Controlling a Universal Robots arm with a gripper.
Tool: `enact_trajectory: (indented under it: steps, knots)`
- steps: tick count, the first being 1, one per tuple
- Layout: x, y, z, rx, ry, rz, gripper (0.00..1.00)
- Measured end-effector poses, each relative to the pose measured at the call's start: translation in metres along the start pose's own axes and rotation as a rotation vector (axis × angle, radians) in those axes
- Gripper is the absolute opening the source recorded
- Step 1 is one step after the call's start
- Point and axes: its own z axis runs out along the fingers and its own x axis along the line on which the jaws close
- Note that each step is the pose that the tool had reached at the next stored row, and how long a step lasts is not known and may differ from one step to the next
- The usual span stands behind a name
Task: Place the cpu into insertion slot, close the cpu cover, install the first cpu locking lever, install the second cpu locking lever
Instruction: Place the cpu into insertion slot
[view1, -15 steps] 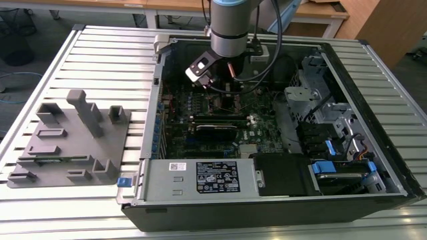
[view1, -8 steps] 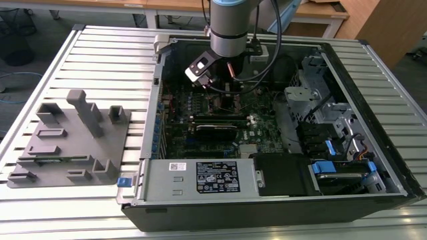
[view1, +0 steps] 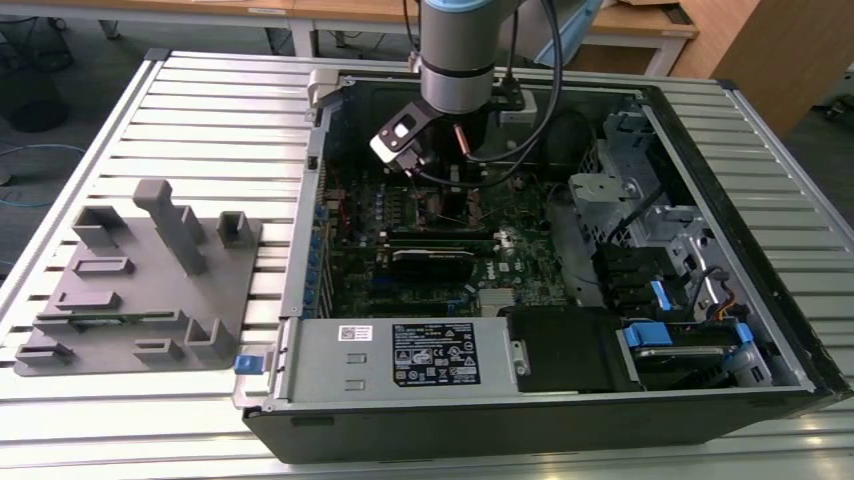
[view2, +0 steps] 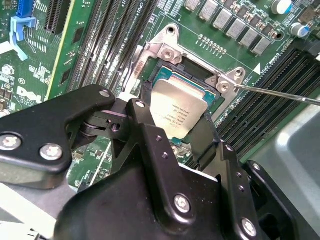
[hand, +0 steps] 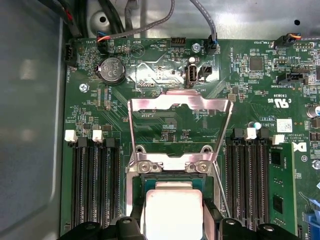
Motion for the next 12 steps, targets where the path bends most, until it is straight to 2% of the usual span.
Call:
enact_trajectory:
  steps: [12]
  knots:
    - [0.0000,-0.0002,0.0021,0.0004,-0.0005,0.001,0.54]
